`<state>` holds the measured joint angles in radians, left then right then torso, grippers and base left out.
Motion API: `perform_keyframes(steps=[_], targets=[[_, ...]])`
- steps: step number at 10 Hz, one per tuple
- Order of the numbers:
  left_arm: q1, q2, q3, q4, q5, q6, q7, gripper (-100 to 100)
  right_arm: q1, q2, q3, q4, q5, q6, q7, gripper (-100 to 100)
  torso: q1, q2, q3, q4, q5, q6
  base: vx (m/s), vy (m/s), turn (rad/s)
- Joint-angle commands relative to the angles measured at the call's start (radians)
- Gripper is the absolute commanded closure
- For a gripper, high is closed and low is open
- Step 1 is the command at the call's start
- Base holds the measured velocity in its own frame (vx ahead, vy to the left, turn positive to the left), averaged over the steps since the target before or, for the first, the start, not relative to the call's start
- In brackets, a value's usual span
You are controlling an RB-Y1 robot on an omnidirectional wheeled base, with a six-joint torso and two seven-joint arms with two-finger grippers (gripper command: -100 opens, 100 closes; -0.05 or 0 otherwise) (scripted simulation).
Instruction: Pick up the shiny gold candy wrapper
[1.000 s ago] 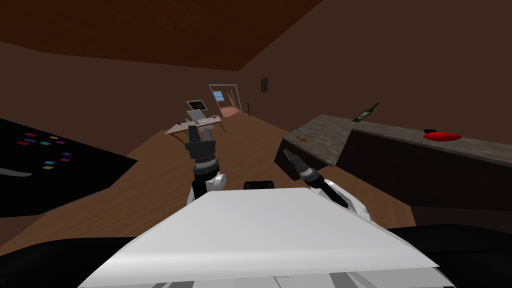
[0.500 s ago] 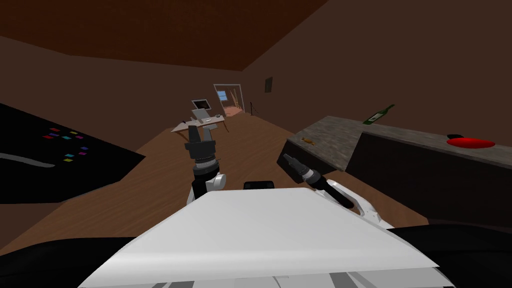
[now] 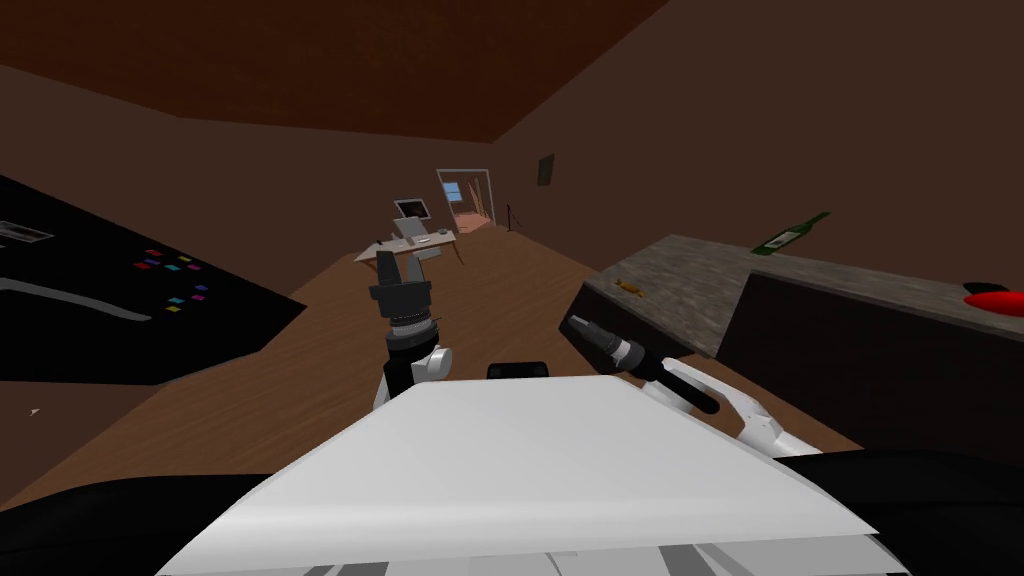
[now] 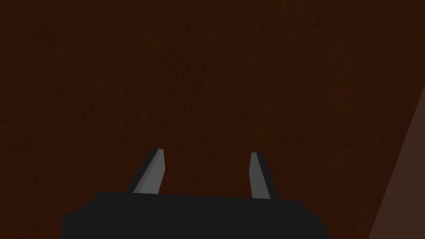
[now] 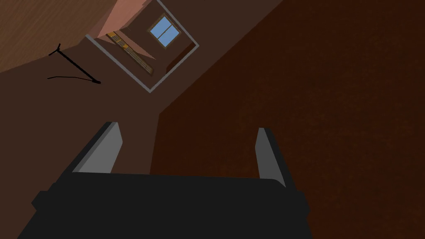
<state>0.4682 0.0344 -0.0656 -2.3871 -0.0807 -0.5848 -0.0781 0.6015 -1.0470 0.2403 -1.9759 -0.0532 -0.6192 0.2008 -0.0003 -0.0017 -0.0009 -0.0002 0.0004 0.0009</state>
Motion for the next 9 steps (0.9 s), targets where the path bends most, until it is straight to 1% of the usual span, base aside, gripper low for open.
perform_keyframes(steps=[1, 2, 3, 4, 5, 6, 7, 8, 9], targets=[[0.0, 0.0, 0.0, 0.0, 0.0, 0.0, 0.0, 0, 0.003, -0.034, 0.001, -0.001, 0.001, 0.004, 0.001, -100, 0.0, 0.0, 0.0, 0.0, 0.0, 0.0, 0.035, 0.006, -0.009], [0.0, 0.0, 0.0, 0.0, 0.0, 0.0, 0.0, 0, 0.001, -0.072, 0.014, 0.034, 0.01, 0.013, -0.002, -100, -0.001, 0.002, 0.001, 0.0, 0.0, 0.0, 0.058, 0.012, 0.1], [0.0, 0.0, 0.0, 0.0, 0.0, 0.0, 0.0, 0, 0.001, -0.096, 0.014, 0.034, 0.01, 0.013, -0.002, -100, -0.001, 0.001, 0.0, 0.0, -0.001, 0.0, 0.063, 0.009, 0.063], [0.0, 0.0, 0.0, 0.0, 0.0, 0.0, 0.0, 0, 0.001, -0.102, 0.014, 0.034, 0.01, 0.013, -0.002, -100, -0.002, 0.0, 0.0, 0.0, 0.0, 0.0, 0.032, 0.0, -0.002], [0.0, 0.0, 0.0, 0.0, 0.0, 0.0, 0.0, 0, -0.001, -0.143, 0.027, 0.071, 0.02, 0.022, -0.006, -100, -0.002, 0.002, 0.001, 0.0, -0.001, 0.0, 0.059, 0.001, 0.096], [0.0, 0.0, 0.0, 0.0, 0.0, 0.0, 0.0, 0, -0.001, -0.166, 0.027, 0.071, 0.02, 0.022, -0.006, -100, -0.002, 0.001, 0.001, 0.0, -0.001, 0.0, 0.073, -0.003, 0.05], [0.0, 0.0, 0.0, 0.0, 0.0, 0.0, 0.0, 0, -0.004, -0.196, 0.039, 0.107, 0.03, 0.033, -0.01, -100, -0.002, 0.0, 0.0, 0.0, -0.001, 0.0, 0.113, -0.029, 0.08], [0.0, 0.0, 0.0, 0.0, 0.0, 0.0, 0.0, 0, -0.004, -0.225, 0.039, 0.107, 0.03, 0.033, -0.01, -100, -0.004, -0.002, -0.001, 0.0, -0.001, 0.0, 0.098, -0.026, 0.05], [0.0, 0.0, 0.0, 0.0, 0.0, 0.0, 0.0, 0, -0.004, -0.236, 0.039, 0.107, 0.03, 0.033, -0.01, -100, -0.004, -0.002, -0.001, -0.001, -0.001, 0.0, 0.035, -0.001, -0.006]])
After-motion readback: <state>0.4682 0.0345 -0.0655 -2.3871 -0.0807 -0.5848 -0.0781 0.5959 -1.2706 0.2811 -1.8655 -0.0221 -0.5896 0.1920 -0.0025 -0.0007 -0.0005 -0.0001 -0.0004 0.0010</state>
